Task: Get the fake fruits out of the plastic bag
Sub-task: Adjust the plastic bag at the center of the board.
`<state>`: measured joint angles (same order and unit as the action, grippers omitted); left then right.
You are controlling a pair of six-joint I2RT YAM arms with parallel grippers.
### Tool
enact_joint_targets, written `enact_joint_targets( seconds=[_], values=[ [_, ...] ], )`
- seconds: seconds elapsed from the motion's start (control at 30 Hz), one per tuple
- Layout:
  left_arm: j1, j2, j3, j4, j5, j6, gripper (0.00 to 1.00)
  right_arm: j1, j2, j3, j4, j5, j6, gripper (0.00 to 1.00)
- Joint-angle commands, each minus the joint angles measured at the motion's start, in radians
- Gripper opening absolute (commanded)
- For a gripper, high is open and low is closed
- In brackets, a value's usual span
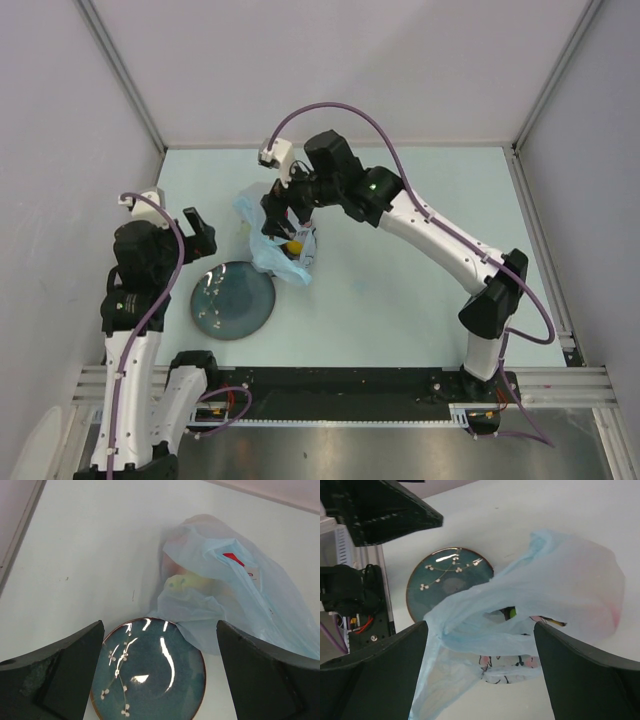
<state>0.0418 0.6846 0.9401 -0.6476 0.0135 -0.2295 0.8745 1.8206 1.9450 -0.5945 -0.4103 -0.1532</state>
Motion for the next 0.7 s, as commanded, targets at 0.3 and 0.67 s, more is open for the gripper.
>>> enact_joint_targets(
  seconds=[0.3, 0.67],
  values=[
    [0.009, -0.033, 0.028, -0.012, 0.127, -0.033, 1.00, 0.027, 0.181, 0.236, -0.185, -0.043, 0.043, 0.77],
    [0.009, 0.030, -0.165, 0.178, 0.621, -0.231, 1.00, 0.014, 0.158, 0.195, -0.154, -0.004, 0.058, 0.09]
  ],
)
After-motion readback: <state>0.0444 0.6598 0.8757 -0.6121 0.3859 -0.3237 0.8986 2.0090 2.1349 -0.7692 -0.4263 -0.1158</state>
